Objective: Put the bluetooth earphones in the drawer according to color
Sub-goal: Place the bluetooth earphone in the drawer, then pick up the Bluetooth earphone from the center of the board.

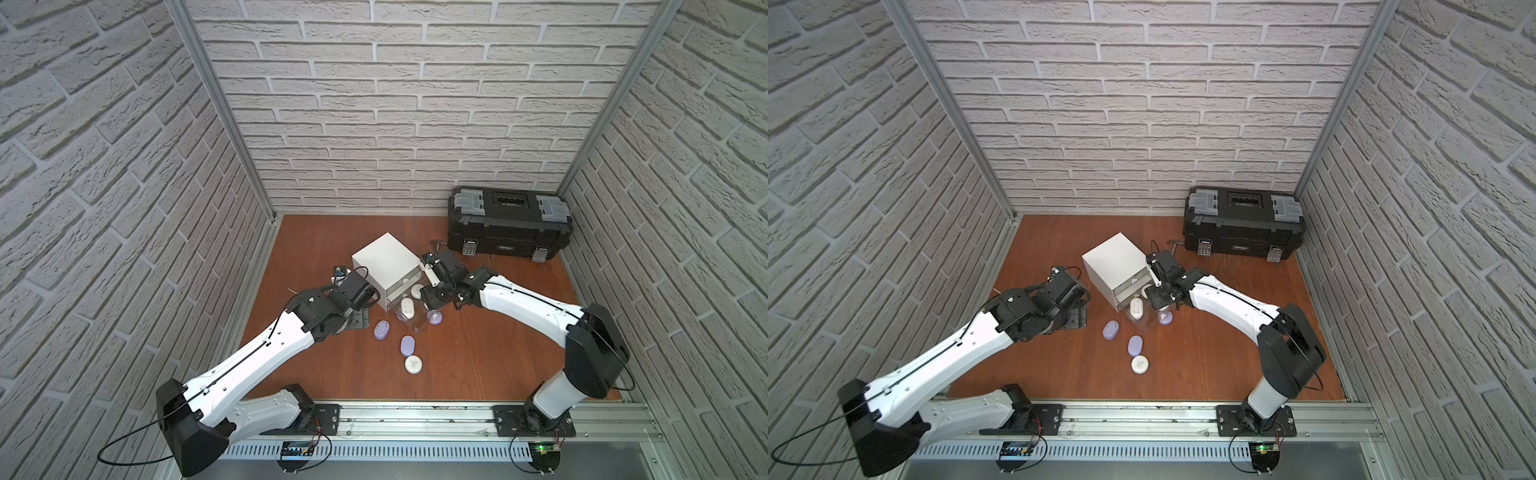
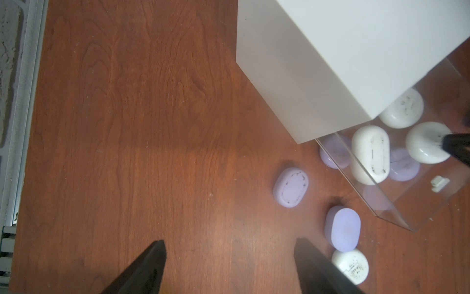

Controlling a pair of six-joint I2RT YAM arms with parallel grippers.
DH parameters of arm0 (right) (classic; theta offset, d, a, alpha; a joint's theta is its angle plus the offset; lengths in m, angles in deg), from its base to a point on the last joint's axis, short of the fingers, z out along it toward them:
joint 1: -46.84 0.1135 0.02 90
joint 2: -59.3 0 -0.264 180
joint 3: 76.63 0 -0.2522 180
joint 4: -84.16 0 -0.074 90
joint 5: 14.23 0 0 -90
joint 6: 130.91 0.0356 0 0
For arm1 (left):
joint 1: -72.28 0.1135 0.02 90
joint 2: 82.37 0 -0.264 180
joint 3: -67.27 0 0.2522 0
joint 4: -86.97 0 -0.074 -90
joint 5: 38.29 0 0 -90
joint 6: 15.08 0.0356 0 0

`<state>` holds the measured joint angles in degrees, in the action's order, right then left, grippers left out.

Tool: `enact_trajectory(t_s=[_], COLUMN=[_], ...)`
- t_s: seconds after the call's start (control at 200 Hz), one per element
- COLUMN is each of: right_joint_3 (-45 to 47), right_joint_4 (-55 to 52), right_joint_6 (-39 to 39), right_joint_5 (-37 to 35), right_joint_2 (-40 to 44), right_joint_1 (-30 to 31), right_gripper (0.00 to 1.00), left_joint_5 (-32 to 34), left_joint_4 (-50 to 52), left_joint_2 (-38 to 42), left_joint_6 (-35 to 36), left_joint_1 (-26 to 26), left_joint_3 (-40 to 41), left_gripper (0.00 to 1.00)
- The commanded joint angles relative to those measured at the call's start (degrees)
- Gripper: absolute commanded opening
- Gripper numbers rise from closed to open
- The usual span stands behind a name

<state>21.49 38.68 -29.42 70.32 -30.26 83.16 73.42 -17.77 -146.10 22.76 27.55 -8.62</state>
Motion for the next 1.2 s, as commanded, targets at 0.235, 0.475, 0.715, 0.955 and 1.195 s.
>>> enact_trajectory(t_s=[0.235, 0.475, 0.715, 0.955, 1.195], right_joint_3=[8.30, 20.52, 31.14, 30.08, 26.22], right_joint_4=[2.91, 4.97, 9.61, 12.23, 15.07], right_joint_6=[3.63, 8.33, 17.44, 18.99, 15.32], right_joint_5=[1.39, 0.98, -3.08, -10.36, -11.86], right_joint_2=[18.94, 28.30, 31.70, 22.18, 11.07], right_joint_1=[0.25, 6.44, 19.59, 30.43, 33.72], right_gripper=[0.64, 0.62, 0.63, 0.66, 0.68], left_joint_5=[-0.37, -3.07, -3.97, -3.34, -2.66], left_joint_4=[-4.10, -8.44, -12.23, -12.25, -9.17], left_joint_2=[-5.04, -8.22, -8.91, -2.33, 4.04], left_joint_6=[-2.51, -4.24, -5.73, -6.74, -7.77], left_joint_1=[-4.20, -6.52, -6.94, -5.14, -4.01], left_joint_3=[1.77, 2.87, 4.64, 8.24, 10.88], left_gripper=[0.84, 0.84, 0.86, 0.91, 0.92])
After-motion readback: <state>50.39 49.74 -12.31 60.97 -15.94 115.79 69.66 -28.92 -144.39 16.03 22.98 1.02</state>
